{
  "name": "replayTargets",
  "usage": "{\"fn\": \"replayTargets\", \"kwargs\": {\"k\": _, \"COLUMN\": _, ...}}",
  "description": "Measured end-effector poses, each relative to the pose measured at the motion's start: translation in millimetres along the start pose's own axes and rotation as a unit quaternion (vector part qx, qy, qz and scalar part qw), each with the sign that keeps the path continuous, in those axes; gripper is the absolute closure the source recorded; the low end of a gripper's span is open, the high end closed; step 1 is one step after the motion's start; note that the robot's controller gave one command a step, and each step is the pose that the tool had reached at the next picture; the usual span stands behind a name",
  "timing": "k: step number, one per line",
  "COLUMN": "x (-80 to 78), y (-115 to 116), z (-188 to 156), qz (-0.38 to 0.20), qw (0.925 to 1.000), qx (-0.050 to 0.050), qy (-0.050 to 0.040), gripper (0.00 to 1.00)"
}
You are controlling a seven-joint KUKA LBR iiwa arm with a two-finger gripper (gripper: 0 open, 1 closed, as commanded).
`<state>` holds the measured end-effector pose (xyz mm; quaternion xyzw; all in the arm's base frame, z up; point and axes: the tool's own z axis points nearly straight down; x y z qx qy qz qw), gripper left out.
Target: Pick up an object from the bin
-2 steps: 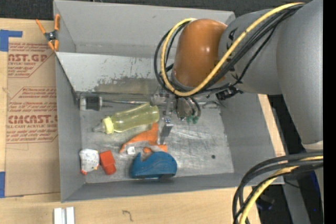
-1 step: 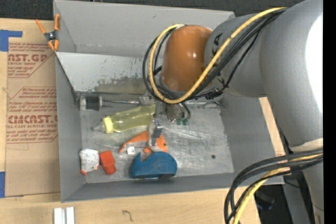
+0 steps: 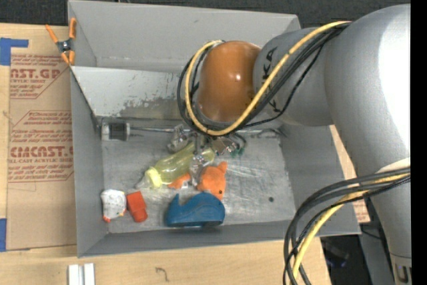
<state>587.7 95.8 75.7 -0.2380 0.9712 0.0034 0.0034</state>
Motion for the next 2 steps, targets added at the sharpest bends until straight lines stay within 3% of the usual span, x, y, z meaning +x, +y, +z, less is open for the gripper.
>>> {"fn": "replayTargets", "kwargs": {"k": 1, "x": 0.0, "y": 0.0, "z": 0.0, "qz": 0.000, "qw": 1.0000, "qx": 0.000, "qy": 0.0000, "gripper": 1.00}}
{"fn": "replayTargets", "kwargs": {"k": 2, "x": -8.5, "y": -0.1, "z": -168.3, "qz": -0.024, "qw": 0.9997, "qx": 0.003, "qy": 0.0002, "gripper": 1.00}}
